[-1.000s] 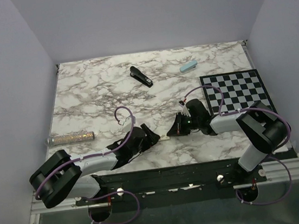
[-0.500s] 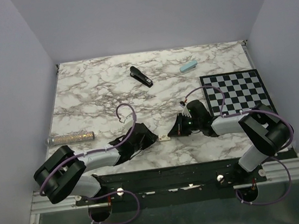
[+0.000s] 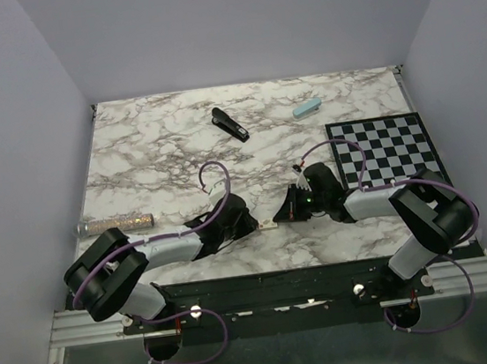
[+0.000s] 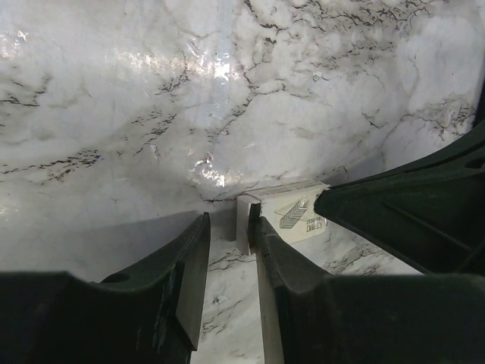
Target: Load the staples into the stapler
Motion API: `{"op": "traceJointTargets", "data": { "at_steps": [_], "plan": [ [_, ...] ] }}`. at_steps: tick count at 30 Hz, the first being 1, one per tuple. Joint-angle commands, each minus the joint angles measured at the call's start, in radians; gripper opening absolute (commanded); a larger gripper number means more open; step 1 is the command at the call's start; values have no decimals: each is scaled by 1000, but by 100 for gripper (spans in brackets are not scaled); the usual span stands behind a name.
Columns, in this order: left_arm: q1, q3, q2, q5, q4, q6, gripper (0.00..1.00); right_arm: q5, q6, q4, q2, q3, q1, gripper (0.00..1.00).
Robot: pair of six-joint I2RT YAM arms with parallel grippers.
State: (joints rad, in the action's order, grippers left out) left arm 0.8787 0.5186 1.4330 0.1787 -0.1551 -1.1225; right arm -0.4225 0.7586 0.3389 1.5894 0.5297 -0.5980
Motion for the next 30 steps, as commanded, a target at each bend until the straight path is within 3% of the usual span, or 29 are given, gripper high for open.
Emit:
{"op": "traceJointTargets", "data": {
  "at_steps": [1, 5, 19, 22, 26, 30],
  "plan": [
    [-3, 35, 10, -4, 80, 52, 38, 48, -22, -37, -9, -23, -11, 1],
    [-3, 55, 21, -1, 121, 82, 32, 48, -22, -37, -8, -25, -13, 1],
    [12, 147, 76, -13, 229, 155, 31, 47, -25, -32, -17, -25, -16, 1],
    [22, 167, 87, -8, 250, 164, 26, 38, -25, -25, -16, -28, -17, 1],
    [29, 181, 93, -12, 262, 170, 26, 24, -15, 2, -16, -37, -19, 7],
    [32, 182, 90, -15, 259, 162, 17, 8, 2, 29, -11, -46, -19, 13]
  ]
}}
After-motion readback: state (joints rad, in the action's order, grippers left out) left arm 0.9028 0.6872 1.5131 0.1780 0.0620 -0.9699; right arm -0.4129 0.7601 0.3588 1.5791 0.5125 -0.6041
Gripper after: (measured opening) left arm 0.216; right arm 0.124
